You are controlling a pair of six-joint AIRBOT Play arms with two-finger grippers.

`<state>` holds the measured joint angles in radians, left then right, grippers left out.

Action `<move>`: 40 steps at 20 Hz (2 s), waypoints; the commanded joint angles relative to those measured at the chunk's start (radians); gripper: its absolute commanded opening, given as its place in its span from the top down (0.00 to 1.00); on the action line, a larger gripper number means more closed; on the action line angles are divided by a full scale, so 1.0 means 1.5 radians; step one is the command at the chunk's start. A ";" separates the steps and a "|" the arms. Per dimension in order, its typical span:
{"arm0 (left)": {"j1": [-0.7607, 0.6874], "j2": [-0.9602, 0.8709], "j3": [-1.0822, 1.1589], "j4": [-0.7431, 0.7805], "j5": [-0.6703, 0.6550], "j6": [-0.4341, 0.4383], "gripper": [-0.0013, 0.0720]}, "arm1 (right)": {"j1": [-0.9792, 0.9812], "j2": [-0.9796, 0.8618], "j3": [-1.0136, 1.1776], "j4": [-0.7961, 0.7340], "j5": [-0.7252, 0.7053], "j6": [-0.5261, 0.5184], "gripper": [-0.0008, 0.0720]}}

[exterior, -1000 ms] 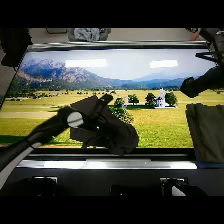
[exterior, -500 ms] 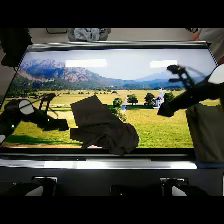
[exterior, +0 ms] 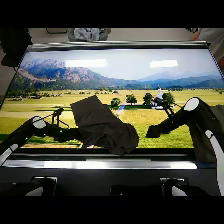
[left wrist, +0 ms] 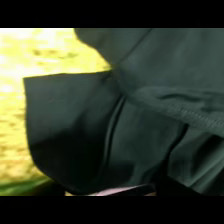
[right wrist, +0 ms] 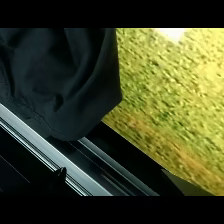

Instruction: Fold the shirts.

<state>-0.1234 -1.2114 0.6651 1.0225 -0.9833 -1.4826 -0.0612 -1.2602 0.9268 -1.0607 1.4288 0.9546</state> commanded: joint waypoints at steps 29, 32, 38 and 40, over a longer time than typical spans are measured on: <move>0.196 0.337 0.682 0.148 0.017 -0.076 0.93 | 0.166 0.256 0.644 -0.419 -0.213 0.217 0.93; 0.196 0.353 0.690 0.242 -0.007 -0.112 0.93 | 0.166 0.295 0.646 -0.499 -0.161 0.230 0.93; 0.196 0.351 0.688 0.337 -0.113 -0.139 0.93 | 0.166 0.305 0.646 -0.577 -0.012 0.229 0.93; 0.196 0.353 0.672 0.361 -0.127 -0.139 0.93 | 0.166 0.303 0.645 -0.597 0.018 0.229 0.93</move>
<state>0.1699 -0.6861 1.6855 1.4834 -1.1217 -1.6829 0.1875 -0.8089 1.8904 -1.8874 1.3651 1.2942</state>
